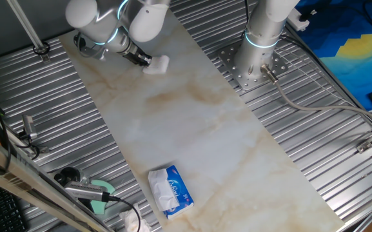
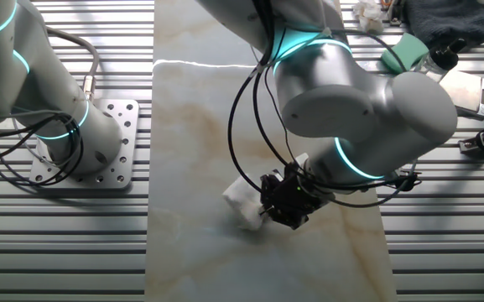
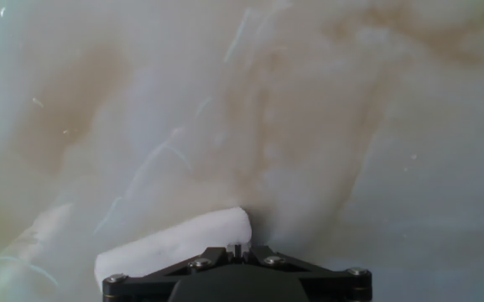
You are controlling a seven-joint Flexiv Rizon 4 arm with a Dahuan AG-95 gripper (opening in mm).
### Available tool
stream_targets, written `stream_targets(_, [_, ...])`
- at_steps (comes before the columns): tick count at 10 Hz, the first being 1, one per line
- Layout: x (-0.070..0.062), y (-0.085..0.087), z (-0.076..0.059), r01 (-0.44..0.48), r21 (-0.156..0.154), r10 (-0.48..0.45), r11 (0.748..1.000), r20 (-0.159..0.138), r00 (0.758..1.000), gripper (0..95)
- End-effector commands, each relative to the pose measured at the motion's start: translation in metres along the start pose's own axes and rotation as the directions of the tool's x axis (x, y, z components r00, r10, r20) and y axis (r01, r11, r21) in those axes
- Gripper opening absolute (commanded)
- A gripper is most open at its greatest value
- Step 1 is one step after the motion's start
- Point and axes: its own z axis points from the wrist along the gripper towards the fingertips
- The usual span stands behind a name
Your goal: Clean the tabletop with a sponge
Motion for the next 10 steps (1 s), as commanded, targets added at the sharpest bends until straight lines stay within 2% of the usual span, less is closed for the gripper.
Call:
stream_targets(1, [0.0012, 0.0008, -0.0013, -0.001, 0.0, 0.001, 1.0, -0.002, 1.0, 0.0])
stream_targets(10, [0.0008, 0.0011, 0.0011, 0.045, 0.006, -0.045, 0.999, 0.005, 0.999, 0.0])
